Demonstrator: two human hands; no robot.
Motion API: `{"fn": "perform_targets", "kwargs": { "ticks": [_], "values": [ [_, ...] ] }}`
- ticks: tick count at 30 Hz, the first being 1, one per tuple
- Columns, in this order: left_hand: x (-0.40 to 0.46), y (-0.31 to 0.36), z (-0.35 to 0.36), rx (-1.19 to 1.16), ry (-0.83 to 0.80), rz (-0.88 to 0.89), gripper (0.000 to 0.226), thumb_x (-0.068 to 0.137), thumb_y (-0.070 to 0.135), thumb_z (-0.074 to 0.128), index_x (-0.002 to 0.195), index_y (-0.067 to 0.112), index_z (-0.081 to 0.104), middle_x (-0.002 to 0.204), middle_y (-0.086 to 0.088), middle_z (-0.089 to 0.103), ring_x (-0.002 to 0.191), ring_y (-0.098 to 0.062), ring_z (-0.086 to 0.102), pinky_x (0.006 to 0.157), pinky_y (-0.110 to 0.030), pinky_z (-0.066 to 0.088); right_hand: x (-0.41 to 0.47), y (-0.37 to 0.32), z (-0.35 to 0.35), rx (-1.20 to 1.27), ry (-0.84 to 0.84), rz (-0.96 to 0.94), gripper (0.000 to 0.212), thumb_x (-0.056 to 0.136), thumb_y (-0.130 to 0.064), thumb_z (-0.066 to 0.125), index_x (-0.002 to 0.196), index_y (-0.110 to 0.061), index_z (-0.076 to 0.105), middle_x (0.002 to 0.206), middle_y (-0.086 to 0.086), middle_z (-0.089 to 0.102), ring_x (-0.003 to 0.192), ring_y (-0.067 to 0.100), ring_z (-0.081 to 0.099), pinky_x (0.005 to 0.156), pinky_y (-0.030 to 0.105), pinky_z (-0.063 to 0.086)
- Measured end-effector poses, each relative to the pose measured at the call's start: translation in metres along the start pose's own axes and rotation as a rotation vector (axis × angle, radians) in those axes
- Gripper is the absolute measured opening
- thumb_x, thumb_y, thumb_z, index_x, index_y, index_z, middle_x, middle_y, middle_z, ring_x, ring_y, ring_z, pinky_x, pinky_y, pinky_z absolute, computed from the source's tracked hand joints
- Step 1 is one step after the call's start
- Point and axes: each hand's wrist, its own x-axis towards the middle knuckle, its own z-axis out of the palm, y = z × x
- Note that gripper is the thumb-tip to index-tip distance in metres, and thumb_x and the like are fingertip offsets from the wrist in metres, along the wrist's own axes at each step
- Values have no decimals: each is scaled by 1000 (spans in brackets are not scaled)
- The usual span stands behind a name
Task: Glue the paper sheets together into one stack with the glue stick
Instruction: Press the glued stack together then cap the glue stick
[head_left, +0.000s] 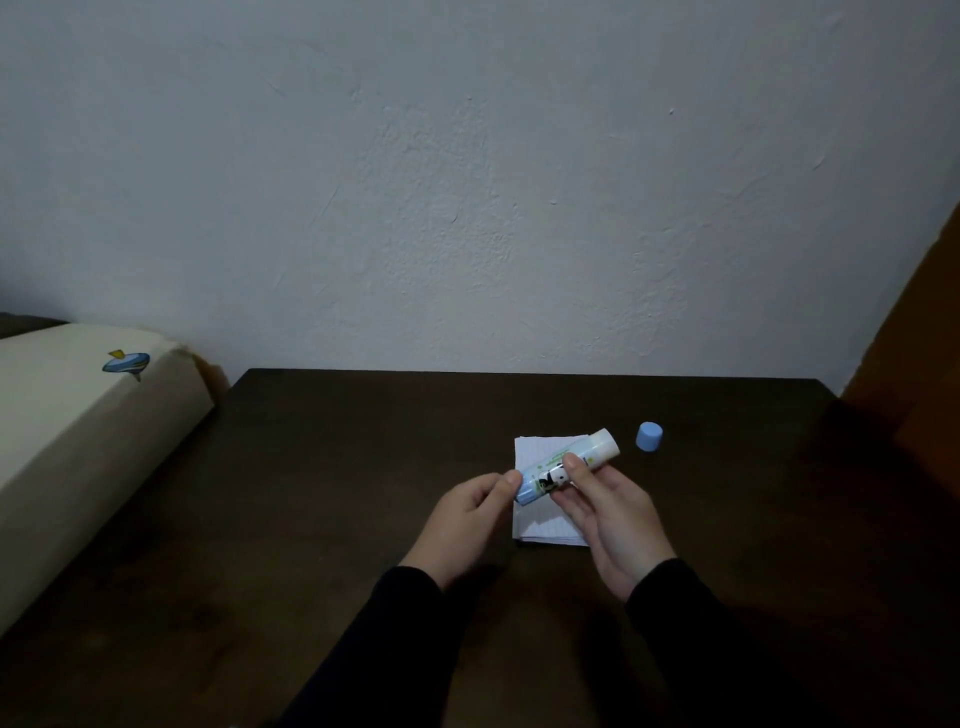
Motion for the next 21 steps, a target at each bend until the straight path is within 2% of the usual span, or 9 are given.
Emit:
{"fn": "perform_targets", "kwargs": {
  "ticks": [2,4,6,9,14,18,21],
  "values": [
    [-1,0,0,-10,4,15,24,97,43,46,95,29,66,63,23,59,62,4,52,61,-19,39,0,-1,0,0,2,-6,8,92,-10,60,98,-14,63,105,9,69,101,19,66,93,33,51],
    [0,-2,-1,-4,24,50,18,94,44,53,100,32,64,69,17,57,64,-1,50,62,-22,41,0,-2,0,17,12,-15,8,92,-9,60,98,-14,62,105,10,69,101,20,65,95,34,50],
    [1,-4,-3,16,35,82,17,87,42,64,101,33,63,67,9,52,64,-6,47,61,-25,41,1,-2,-1,30,18,-20,9,91,-9,60,99,-14,62,107,11,68,102,20,65,93,33,50],
    [2,-4,-3,36,21,87,22,84,34,71,104,32,62,62,10,50,61,-6,46,58,-19,41,1,-2,-2,32,20,-12,12,91,-10,61,101,-14,62,107,10,68,102,20,65,93,34,50],
    [2,-6,-2,2,-9,74,18,88,38,65,104,30,64,60,10,45,58,-6,42,58,-25,37,0,-3,0,42,12,-8,9,92,-9,59,99,-15,62,105,9,68,100,19,65,96,35,49],
    [0,-3,-2,-1,-35,16,23,94,45,52,93,30,68,61,19,56,59,2,49,61,-22,38,-1,-1,1,36,5,-10,9,92,-9,58,99,-13,62,106,10,68,101,20,65,94,34,49],
    [1,-4,-1,-6,-29,-10,28,95,48,49,86,30,69,58,20,55,57,0,47,60,-24,37,-2,0,2,34,4,-11,9,93,-9,57,98,-15,62,108,10,68,104,21,64,99,37,47]
  ]
}}
